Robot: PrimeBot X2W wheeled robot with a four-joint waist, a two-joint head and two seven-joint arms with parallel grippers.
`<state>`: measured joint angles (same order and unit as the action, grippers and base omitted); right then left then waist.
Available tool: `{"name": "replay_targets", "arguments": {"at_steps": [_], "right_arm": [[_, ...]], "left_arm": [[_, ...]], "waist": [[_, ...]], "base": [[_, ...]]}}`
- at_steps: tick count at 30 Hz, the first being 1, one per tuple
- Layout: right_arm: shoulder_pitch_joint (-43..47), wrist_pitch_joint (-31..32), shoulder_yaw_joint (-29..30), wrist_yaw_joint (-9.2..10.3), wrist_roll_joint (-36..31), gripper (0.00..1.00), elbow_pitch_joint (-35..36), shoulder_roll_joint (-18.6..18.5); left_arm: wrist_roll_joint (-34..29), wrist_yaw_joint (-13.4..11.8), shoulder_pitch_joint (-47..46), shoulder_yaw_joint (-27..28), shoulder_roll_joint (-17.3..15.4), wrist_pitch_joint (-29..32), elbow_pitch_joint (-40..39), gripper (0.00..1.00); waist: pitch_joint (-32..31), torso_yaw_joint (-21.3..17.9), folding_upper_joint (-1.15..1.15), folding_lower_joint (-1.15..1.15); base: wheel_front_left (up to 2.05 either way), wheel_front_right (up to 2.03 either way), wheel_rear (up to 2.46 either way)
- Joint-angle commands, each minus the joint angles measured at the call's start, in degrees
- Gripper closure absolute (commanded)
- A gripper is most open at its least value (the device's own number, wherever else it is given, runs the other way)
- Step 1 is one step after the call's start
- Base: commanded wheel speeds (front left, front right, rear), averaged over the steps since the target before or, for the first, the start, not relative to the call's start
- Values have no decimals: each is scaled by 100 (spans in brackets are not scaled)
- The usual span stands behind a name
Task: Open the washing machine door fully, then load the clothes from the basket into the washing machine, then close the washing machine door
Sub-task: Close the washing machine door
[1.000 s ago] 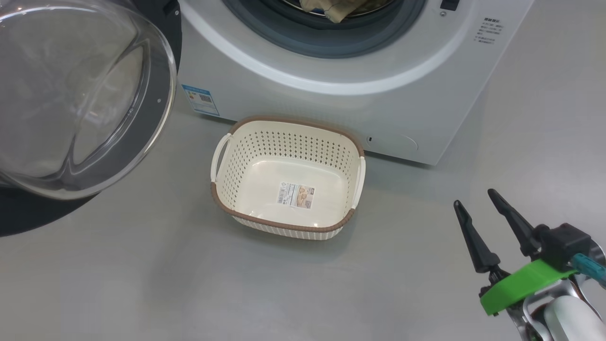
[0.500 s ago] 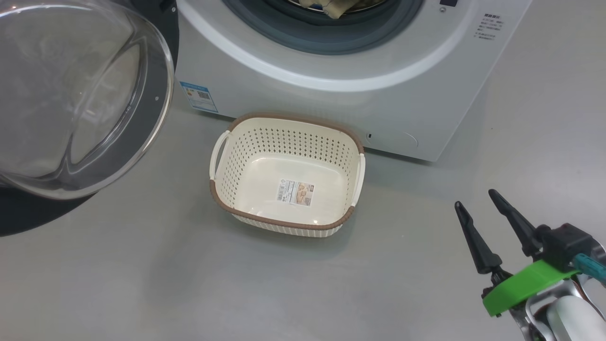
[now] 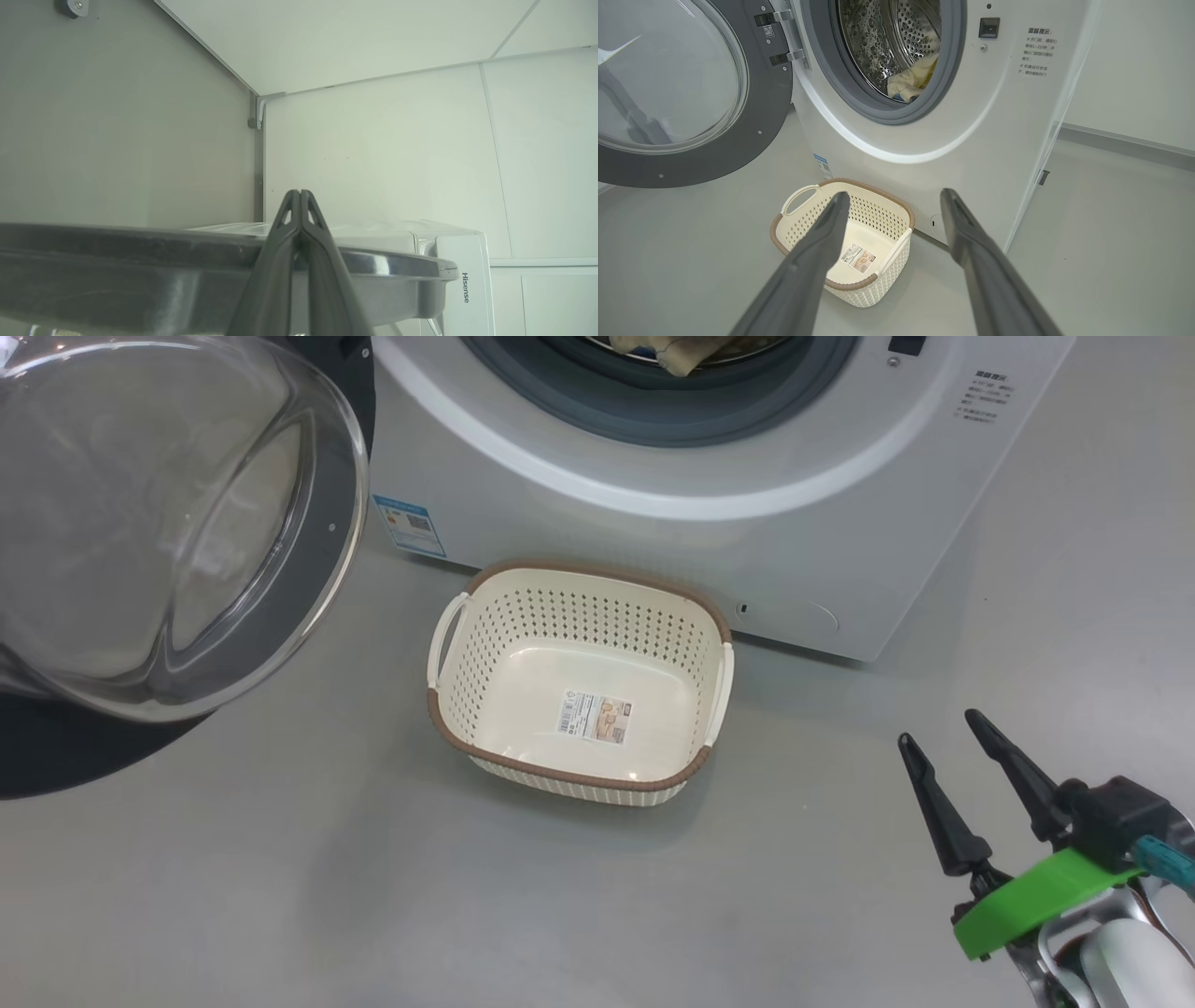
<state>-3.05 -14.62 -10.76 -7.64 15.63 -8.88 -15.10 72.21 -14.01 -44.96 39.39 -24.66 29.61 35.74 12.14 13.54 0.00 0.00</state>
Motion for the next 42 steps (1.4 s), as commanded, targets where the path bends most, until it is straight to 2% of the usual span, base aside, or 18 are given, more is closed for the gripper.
{"name": "replay_targets", "arguments": {"at_steps": [1, 11, 19, 30, 42], "right_arm": [[-160, -38, -53, 15, -4, 0, 158, -152], [-155, -38, -82, 15, -3, 0, 140, -148], [-153, -38, -107, 15, 4, 0, 146, -173], [-116, -38, -110, 15, 13, 0, 141, -171], [-82, -38, -115, 15, 5, 0, 121, -49]], "left_arm": [[47, -298, 104, -52, -192, 140, -177, 100], [137, -350, 320, -103, -105, 491, -362, 100], [-22, -287, 572, -263, -173, 600, -387, 100], [223, -162, 687, -205, -104, 980, -523, 100], [310, -146, 805, -284, 1, 1251, -865, 100]], "waist": [[-10, 18, 0, 0], [-71, 94, 0, 0], [-84, 92, 0, 0], [-149, 50, 0, 0], [-268, 34, 0, 0]], "base": [[0, 0, 0], [0, 0, 0], [0, 0, 0], [0, 0, 0], [0, 0, 0]]}}
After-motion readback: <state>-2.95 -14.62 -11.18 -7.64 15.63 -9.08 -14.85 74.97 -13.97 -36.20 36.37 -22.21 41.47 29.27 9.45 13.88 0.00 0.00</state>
